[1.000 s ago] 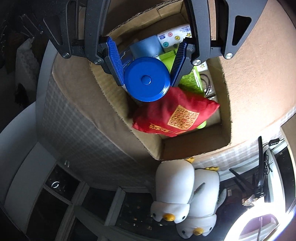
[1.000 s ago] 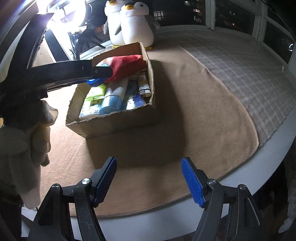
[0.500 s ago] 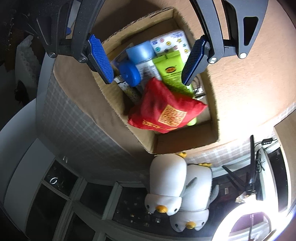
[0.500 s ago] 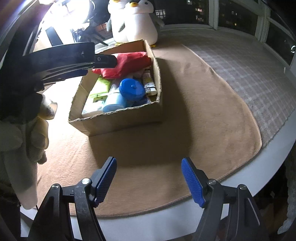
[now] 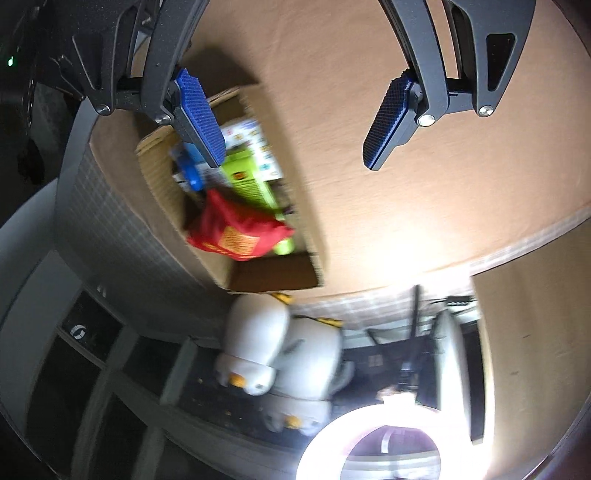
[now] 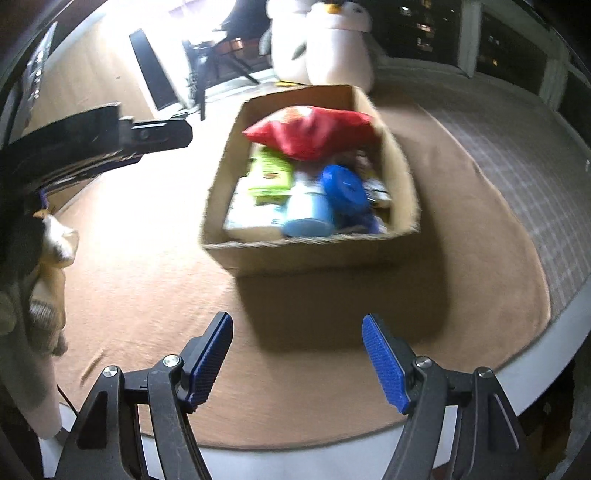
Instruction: Organize objects
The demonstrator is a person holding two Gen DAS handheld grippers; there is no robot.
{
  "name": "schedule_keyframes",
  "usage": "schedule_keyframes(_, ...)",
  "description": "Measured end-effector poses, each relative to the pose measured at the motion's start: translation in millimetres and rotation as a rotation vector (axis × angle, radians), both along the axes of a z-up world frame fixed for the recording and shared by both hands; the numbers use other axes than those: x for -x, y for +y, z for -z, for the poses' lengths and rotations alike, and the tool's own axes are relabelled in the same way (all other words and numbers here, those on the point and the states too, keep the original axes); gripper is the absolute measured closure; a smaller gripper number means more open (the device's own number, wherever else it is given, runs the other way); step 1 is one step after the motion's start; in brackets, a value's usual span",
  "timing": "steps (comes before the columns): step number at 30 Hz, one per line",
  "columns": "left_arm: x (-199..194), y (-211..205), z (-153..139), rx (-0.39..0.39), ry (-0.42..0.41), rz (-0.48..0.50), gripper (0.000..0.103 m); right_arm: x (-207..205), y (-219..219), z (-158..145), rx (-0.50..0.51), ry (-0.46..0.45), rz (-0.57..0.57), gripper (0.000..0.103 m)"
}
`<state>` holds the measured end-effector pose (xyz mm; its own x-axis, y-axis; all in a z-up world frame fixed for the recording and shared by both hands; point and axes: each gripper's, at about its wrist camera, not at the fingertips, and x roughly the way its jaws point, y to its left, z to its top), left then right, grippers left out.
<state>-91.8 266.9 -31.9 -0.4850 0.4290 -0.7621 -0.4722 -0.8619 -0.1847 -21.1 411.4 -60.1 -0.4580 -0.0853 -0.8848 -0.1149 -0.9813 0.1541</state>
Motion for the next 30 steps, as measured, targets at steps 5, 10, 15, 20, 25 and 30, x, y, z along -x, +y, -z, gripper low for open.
schedule_keyframes(5,-11.1,-57.9,-9.0,0.006,0.014,-0.08,0.022,13.7,-35.3,-10.9,-0.003,0.019,-0.064,0.034)
schedule_keyframes(10,-22.5,-117.1,-14.6,0.012,0.016,-0.167,0.021,28.2,-75.0,-22.2,-0.01,0.041,-0.135,0.034)
schedule_keyframes(15,-33.9,-168.4,-18.6,0.03,0.019,-0.243,0.02,39.1,-110.0,-29.2,-0.012,0.057,-0.192,0.034)
schedule_keyframes(20,-45.3,-204.3,-18.6,0.063,0.021,-0.293,0.02,46.7,-141.1,-35.0,-0.02,0.074,-0.238,0.033)
schedule_keyframes(25,-59.5,-232.9,-15.8,0.079,0.022,-0.34,0.015,49.1,-160.4,-41.1,-0.024,0.092,-0.258,0.033)
schedule_keyframes(30,-67.8,-249.4,-6.2,0.101,0.003,-0.366,0.015,51.7,-173.7,-44.3,-0.033,0.107,-0.263,0.033)
